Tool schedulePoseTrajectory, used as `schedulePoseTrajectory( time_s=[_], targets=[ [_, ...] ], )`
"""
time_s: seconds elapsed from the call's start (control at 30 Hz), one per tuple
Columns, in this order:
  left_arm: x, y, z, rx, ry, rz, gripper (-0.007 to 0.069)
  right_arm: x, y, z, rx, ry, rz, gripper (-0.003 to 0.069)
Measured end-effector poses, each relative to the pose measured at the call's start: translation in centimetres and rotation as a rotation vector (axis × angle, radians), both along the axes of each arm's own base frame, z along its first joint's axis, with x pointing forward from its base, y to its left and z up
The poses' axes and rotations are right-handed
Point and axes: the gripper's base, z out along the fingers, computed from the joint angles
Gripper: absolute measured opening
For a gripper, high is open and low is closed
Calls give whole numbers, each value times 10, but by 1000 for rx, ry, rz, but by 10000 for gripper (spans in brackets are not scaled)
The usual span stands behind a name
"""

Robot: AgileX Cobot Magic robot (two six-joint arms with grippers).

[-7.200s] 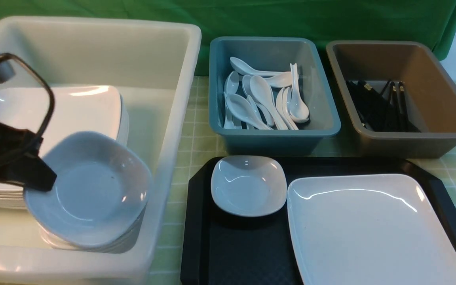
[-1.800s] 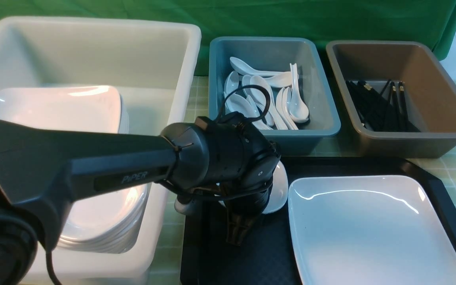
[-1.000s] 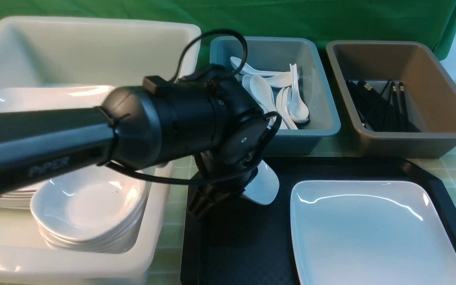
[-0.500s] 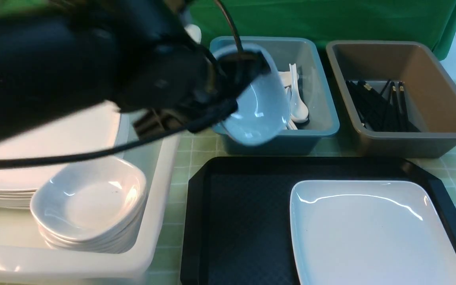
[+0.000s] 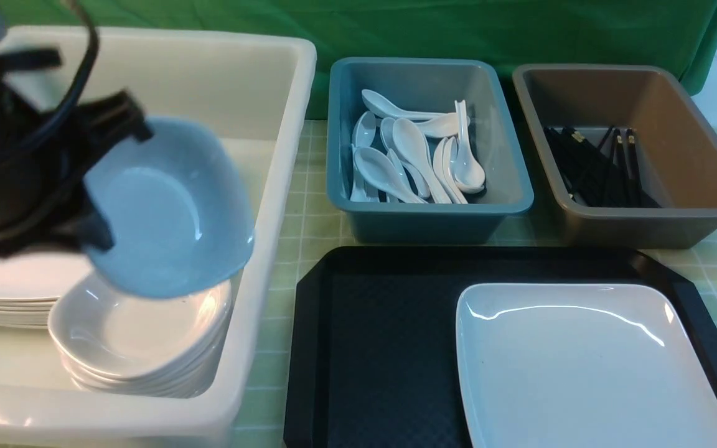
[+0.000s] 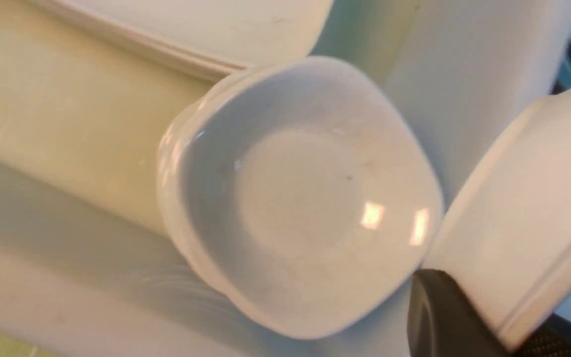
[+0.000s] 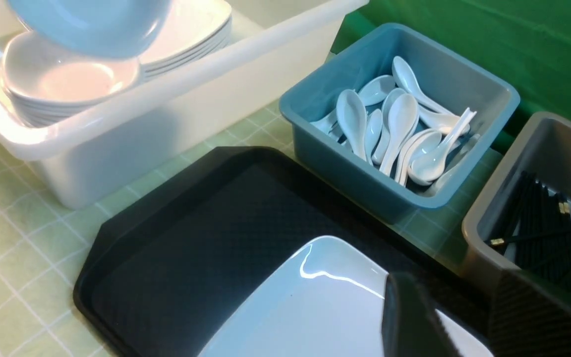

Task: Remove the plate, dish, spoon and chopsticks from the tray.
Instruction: Use the left arm to put the small plate into the large storage box on the left

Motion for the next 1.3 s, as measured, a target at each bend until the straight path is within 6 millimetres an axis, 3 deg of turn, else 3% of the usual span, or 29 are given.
schedulePoseTrajectory(
  time_s=[0.27, 0.4, 1.1, 1.3],
  targets=[
    [-5, 9, -59, -211, 40, 186, 10, 0, 0, 0, 0, 0, 0, 239],
    [-3, 8, -71, -260, 4, 221, 10, 0, 0, 0, 0, 0, 0, 239],
    [-4, 12, -77, -283, 34, 320, 40, 0, 0, 0, 0, 0, 0, 239],
    [-6, 15, -81, -233, 50, 311, 94, 0, 0, 0, 0, 0, 0, 239]
  ],
)
